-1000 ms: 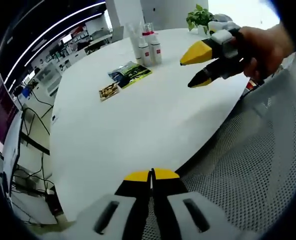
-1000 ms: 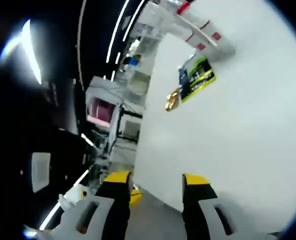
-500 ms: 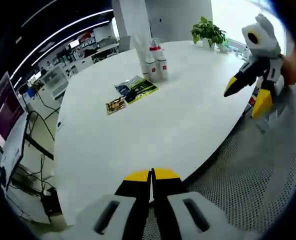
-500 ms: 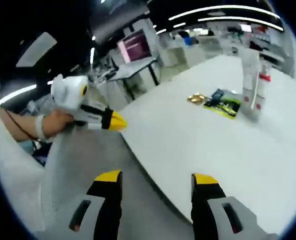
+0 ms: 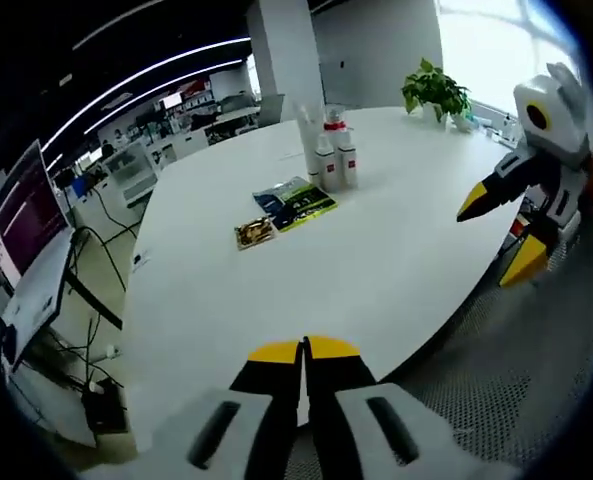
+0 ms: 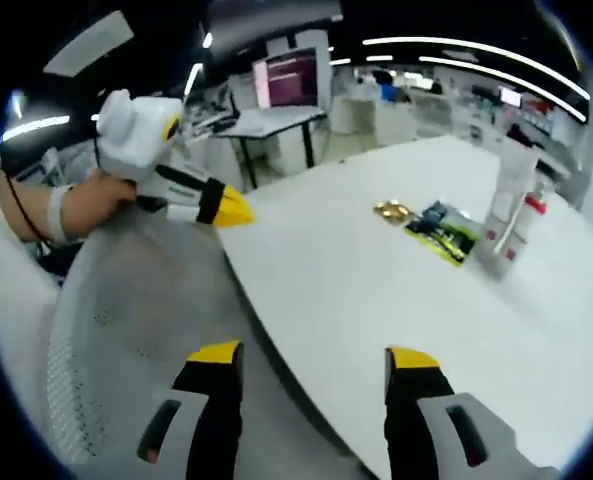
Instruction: Arrange the skincare products in the storage area until every visible bottle or jar stands upright without overlapping.
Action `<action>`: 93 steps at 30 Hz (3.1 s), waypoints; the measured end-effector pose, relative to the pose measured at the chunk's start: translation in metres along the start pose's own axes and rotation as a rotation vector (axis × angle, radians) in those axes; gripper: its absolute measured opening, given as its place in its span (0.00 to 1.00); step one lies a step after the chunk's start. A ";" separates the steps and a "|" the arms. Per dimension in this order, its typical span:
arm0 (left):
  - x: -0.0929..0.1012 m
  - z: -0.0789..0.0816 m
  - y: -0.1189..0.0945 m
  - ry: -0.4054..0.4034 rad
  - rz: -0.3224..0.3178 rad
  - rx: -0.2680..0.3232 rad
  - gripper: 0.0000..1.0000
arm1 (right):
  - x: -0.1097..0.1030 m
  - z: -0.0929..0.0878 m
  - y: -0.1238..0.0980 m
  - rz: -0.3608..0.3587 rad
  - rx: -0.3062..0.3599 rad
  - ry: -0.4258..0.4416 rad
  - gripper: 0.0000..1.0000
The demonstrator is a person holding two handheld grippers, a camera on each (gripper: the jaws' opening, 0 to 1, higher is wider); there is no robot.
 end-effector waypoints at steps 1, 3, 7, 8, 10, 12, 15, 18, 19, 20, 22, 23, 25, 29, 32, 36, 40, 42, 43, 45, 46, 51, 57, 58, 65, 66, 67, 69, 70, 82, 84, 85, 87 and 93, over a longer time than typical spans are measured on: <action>-0.001 0.000 0.000 -0.004 -0.001 0.000 0.00 | -0.002 -0.004 0.001 0.008 -0.031 0.008 0.59; -0.001 -0.001 0.000 -0.008 -0.001 -0.006 0.00 | -0.007 -0.002 0.002 0.029 -0.019 0.013 0.59; -0.001 -0.002 0.001 -0.004 0.000 -0.013 0.00 | -0.009 0.005 0.005 0.061 -0.057 -0.032 0.57; -0.001 -0.002 0.001 0.000 0.003 -0.014 0.00 | -0.003 0.018 0.008 0.053 -0.034 -0.017 0.56; -0.002 -0.004 0.000 0.004 0.012 -0.022 0.00 | 0.003 0.043 0.018 0.081 -0.009 0.021 0.57; -0.002 -0.006 0.001 0.010 0.018 -0.032 0.00 | 0.015 0.078 0.037 0.080 0.022 -0.066 0.57; -0.002 -0.007 0.001 0.018 0.020 -0.035 0.00 | 0.032 0.119 0.070 0.093 0.013 -0.141 0.58; -0.004 -0.007 0.000 0.014 0.032 -0.040 0.00 | 0.052 0.153 0.107 0.101 -0.072 -0.173 0.61; -0.004 -0.007 0.000 0.013 0.033 -0.040 0.00 | 0.055 0.162 0.115 0.100 -0.076 -0.206 0.60; -0.004 -0.007 0.000 0.013 0.034 -0.039 0.00 | 0.059 0.174 0.128 0.115 -0.083 -0.228 0.60; -0.004 -0.008 0.000 0.015 0.032 -0.041 0.00 | 0.068 0.180 0.144 0.121 -0.156 -0.229 0.62; -0.004 -0.008 0.001 0.016 0.032 -0.044 0.00 | 0.072 0.189 0.154 0.120 -0.182 -0.266 0.61; -0.004 -0.010 0.001 0.014 0.031 -0.053 0.00 | 0.076 0.199 0.167 0.117 -0.223 -0.335 0.60; -0.005 -0.011 0.002 0.011 0.035 -0.062 0.00 | 0.087 0.200 0.202 0.134 -0.378 -0.390 0.56; -0.006 -0.012 0.001 0.008 0.039 -0.064 0.00 | 0.094 0.191 0.226 0.150 -0.501 -0.453 0.55; -0.007 -0.013 0.001 0.003 0.045 -0.066 0.00 | 0.101 0.181 0.239 0.144 -0.590 -0.504 0.52; -0.008 -0.013 0.000 -0.002 0.051 -0.063 0.00 | 0.106 0.177 0.246 0.145 -0.608 -0.528 0.49; -0.009 -0.013 0.000 -0.002 0.053 -0.064 0.00 | 0.110 0.175 0.249 0.142 -0.626 -0.567 0.47; -0.008 -0.013 0.000 -0.003 0.052 -0.065 0.00 | 0.110 0.174 0.250 0.154 -0.633 -0.594 0.45; -0.009 -0.013 0.000 -0.004 0.053 -0.067 0.00 | 0.110 0.177 0.252 0.162 -0.640 -0.598 0.44; -0.009 -0.013 0.000 -0.004 0.054 -0.067 0.00 | 0.110 0.177 0.252 0.158 -0.639 -0.591 0.43; -0.009 -0.013 0.000 -0.006 0.055 -0.068 0.00 | 0.111 0.179 0.251 0.179 -0.659 -0.625 0.43; -0.008 -0.013 0.000 -0.007 0.054 -0.070 0.00 | 0.110 0.205 0.247 0.183 -0.640 -0.531 0.50; -0.008 -0.013 0.000 -0.007 0.053 -0.071 0.00 | 0.110 0.214 0.248 0.172 -0.622 -0.513 0.51; -0.007 -0.013 0.000 -0.006 0.052 -0.067 0.00 | 0.077 0.285 0.282 0.207 -0.447 -0.538 0.53; -0.007 -0.014 0.000 -0.004 0.051 -0.070 0.00 | 0.072 0.291 0.288 0.209 -0.445 -0.560 0.52; -0.007 -0.014 0.000 -0.004 0.051 -0.072 0.00 | 0.064 0.301 0.298 0.218 -0.436 -0.603 0.53; -0.007 -0.014 0.000 -0.004 0.055 -0.074 0.00 | 0.048 0.315 0.316 0.248 -0.439 -0.681 0.55; -0.007 -0.014 0.000 -0.004 0.056 -0.074 0.00 | 0.044 0.320 0.323 0.245 -0.448 -0.704 0.56; -0.009 -0.017 -0.001 -0.008 0.068 -0.083 0.00 | 0.020 0.346 0.404 0.273 -0.556 -0.886 0.56; -0.009 -0.017 -0.001 -0.011 0.069 -0.085 0.00 | 0.021 0.347 0.414 0.273 -0.568 -0.895 0.57; -0.009 -0.018 -0.001 -0.010 0.068 -0.085 0.00 | 0.021 0.347 0.420 0.273 -0.580 -0.900 0.57; -0.009 -0.019 0.000 -0.013 0.065 -0.086 0.00 | 0.024 0.346 0.429 0.271 -0.594 -0.915 0.57; -0.009 -0.021 0.001 -0.017 0.059 -0.090 0.00 | 0.028 0.348 0.446 0.297 -0.628 -0.856 0.56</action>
Point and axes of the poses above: the point that each gripper's makers call its tool centre point, and the gripper's own axes: y roughly forward along the fingers, x roughly to its right, z roughly out of its top, the point moved 3 cm from there along -y, roughly backward along the fingers, and after that the axes turned 13 degrees about y, right-handed, at the moved point
